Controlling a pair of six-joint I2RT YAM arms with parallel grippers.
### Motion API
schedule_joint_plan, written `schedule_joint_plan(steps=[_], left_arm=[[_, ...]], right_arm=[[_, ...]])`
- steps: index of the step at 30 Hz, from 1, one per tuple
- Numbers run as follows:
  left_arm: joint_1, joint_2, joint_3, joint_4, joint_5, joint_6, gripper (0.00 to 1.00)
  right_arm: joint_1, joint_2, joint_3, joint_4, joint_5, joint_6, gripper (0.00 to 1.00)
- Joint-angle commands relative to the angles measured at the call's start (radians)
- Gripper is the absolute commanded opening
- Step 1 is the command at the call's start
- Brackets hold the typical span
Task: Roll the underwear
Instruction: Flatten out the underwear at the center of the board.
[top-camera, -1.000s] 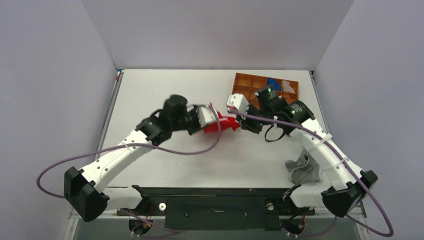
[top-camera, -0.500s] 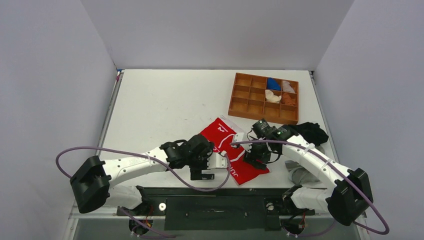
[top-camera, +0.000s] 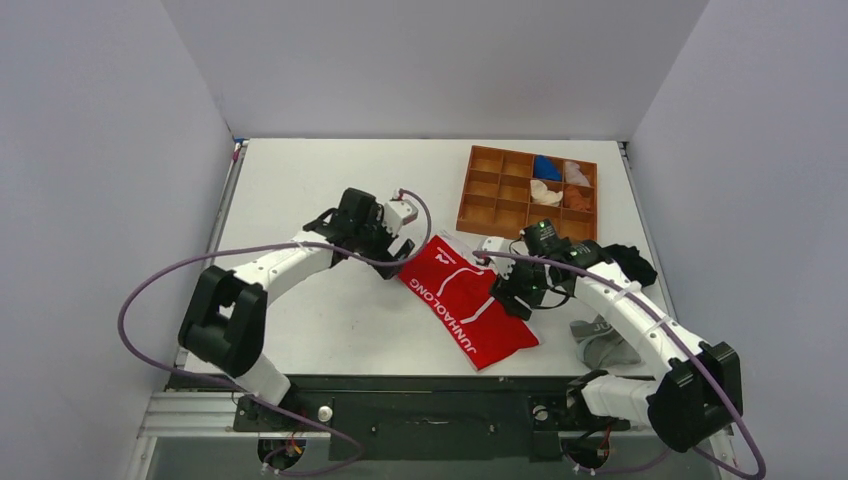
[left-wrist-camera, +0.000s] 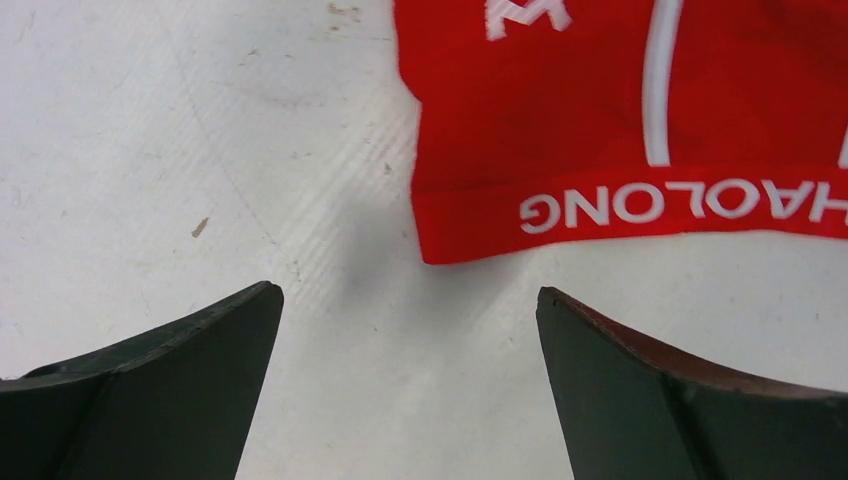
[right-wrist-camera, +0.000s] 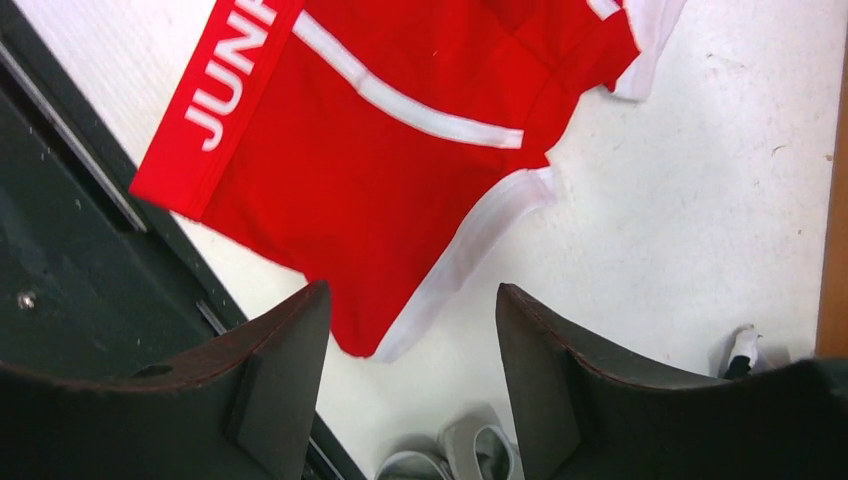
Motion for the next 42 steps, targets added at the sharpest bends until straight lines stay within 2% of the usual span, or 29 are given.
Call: schedule_joint_plan(steps=[1,5,9,18,20,21,22,23,24,25,26,28,31,35,39,40,41,42], left_arm=[[0.051,0.132,0.119,0.055,0.082,-0.217,1.0],[0.051,0.286,0.245,-0.026,0.081,-0.273,0.91],[0.051,0.388,0.313,-0.098,0.107,-0.3,0.77],[0.025,0.422,0.296,-0.145,0.085,-0.294,0.46],[0.018,0.424,0.283,-0.154,0.077,-0.286,0.35],[0.017,0.426,0.279,-0.167,0.078,-0.284,0.23],[0.017,0.426,0.276,-0.175,0.075,-0.28,0.15],[0.018,0.425,0.276,-0.192,0.071,-0.277,0.03],[0.02,0.418,0.273,-0.202,0.058,-0.269,0.0],[0.024,0.41,0.272,-0.223,0.048,-0.264,0.0],[0.026,0.395,0.267,-0.234,0.02,-0.249,0.0],[0.031,0.356,0.251,-0.27,-0.034,-0.224,0.0],[0.045,0.286,0.213,-0.301,-0.138,-0.196,0.0],[0.05,0.193,0.13,-0.325,-0.234,-0.163,0.0],[0.05,0.138,0.074,-0.35,-0.228,-0.154,0.0],[0.05,0.125,0.066,-0.357,-0.219,-0.154,0.08],[0.051,0.11,0.054,-0.36,-0.205,-0.152,0.14],[0.052,0.1,0.048,-0.365,-0.2,-0.151,0.3]], right_arm=[[-0.045,0.036,0.048,0.125,-0.042,0.085,0.57],[-0.109,0.08,0.067,0.151,-0.025,0.138,0.56],[-0.153,0.128,0.068,0.145,-0.017,0.17,0.57],[-0.169,0.298,0.082,0.122,-0.001,0.167,0.57],[-0.17,0.333,0.086,0.11,-0.009,0.157,0.55],[-0.171,0.349,0.086,0.104,-0.013,0.149,0.54],[-0.169,0.357,0.084,0.102,-0.016,0.146,0.5],[-0.168,0.371,0.083,0.098,-0.016,0.14,0.47],[-0.167,0.375,0.079,0.096,-0.016,0.136,0.39],[-0.169,0.388,0.078,0.087,-0.014,0.13,0.34],[-0.168,0.394,0.075,0.084,-0.013,0.128,0.24],[-0.167,0.41,0.07,0.07,-0.007,0.121,0.11],[-0.156,0.43,0.074,0.035,-0.001,0.104,0.01],[-0.106,0.441,0.081,0.007,0.023,0.096,0.0],[-0.059,0.476,0.106,-0.008,0.028,0.101,0.0],[-0.056,0.482,0.111,-0.008,0.021,0.108,0.0],[-0.055,0.481,0.122,-0.007,0.018,0.112,0.07],[-0.056,0.472,0.129,-0.007,0.019,0.117,0.11]])
